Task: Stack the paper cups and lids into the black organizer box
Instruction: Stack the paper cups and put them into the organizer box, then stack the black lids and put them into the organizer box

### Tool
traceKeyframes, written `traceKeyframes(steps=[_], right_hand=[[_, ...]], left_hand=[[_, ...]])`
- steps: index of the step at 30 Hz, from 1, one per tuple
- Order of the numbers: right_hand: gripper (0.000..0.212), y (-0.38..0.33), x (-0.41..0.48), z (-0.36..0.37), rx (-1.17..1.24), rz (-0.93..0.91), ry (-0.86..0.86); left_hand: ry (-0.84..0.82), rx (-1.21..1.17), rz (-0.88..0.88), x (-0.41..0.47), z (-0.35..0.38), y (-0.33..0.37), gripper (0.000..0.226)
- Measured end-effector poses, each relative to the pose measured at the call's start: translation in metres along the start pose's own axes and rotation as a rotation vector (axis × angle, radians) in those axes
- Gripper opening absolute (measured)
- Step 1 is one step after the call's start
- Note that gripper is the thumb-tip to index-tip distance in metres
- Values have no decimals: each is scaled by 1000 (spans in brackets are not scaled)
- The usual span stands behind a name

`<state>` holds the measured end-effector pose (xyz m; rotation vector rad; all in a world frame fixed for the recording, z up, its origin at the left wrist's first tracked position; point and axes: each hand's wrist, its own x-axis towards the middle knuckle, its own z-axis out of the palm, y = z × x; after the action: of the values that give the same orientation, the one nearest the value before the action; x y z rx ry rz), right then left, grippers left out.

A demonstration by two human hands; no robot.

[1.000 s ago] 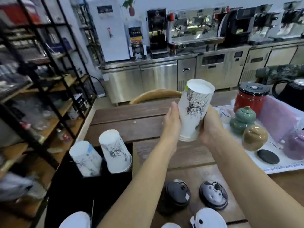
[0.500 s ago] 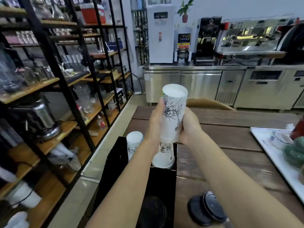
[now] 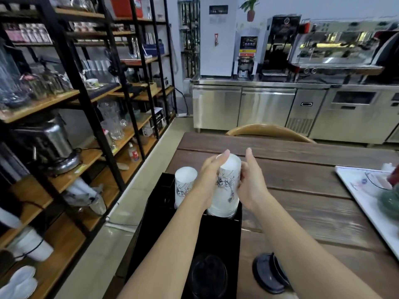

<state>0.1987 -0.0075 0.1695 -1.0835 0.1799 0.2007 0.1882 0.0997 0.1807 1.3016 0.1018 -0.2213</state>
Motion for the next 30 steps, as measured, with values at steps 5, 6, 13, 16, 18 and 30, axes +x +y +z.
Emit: traceKeyframes(steps=[5,6,13,16,18,30], right_hand=[[33,8,-5,-3,-290,-73,-58],[25,9,-4,-4,-401,-96,8],[44,4,-5,-4,-739,-162,64],[49,0,-13,-5,-774,-175,74],[55,-3,-20,-12,-742,-254,154],[50,68,-81,-177,-928,45,459]], left_hand=[[149,250,40,8,-3,-17,24],[176,303,60,9,-4,-20,26],[207,428,90,7,-6,-16,23],[231,438,45,-5,-2,-13,30],[264,363,77,-12,2,-15,32],[138,607,686,-77,71,-115,23]])
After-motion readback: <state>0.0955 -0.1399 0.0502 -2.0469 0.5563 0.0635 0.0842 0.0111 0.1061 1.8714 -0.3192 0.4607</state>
